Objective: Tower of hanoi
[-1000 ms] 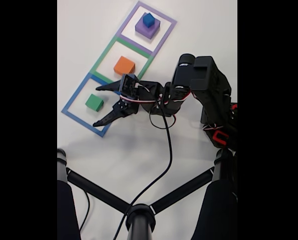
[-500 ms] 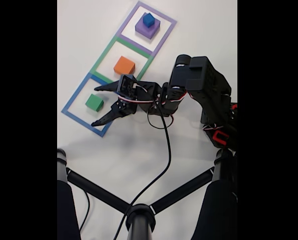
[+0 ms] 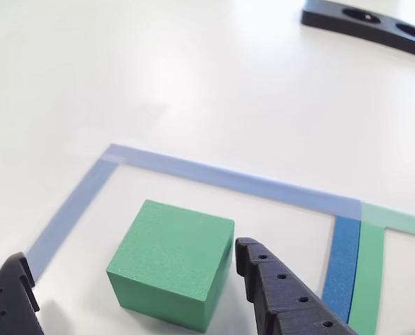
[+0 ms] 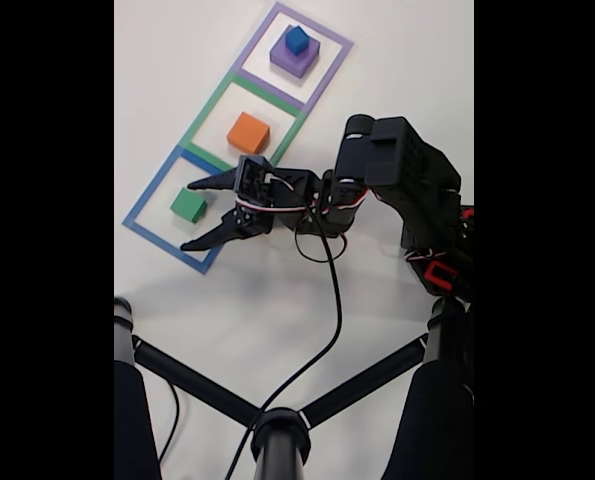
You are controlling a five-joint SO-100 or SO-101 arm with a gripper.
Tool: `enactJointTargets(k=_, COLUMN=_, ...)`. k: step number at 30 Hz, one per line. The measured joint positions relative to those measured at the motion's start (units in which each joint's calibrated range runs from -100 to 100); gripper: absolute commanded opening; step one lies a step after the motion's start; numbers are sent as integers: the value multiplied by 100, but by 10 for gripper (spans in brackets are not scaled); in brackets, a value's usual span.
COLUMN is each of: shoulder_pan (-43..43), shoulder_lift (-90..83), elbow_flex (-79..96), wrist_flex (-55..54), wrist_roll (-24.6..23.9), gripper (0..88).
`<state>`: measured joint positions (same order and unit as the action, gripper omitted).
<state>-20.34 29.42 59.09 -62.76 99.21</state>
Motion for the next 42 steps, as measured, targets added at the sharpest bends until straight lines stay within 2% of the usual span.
enactJointTargets(k=10, shoulder_pan=-41, shoulder_lift=76, elbow_flex=-157, wrist_flex=-32, wrist_roll=0, gripper=289)
enactJointTargets(k=16, shoulder_pan=-41, shoulder_lift=101, elbow_flex=-261, wrist_flex=-32, wrist_roll=0, gripper=219)
enactJointTargets(k=42, shoulder_pan=-90, shoulder_lift=101, elbow_flex=-174, wrist_flex=-32, wrist_roll=0, gripper=128)
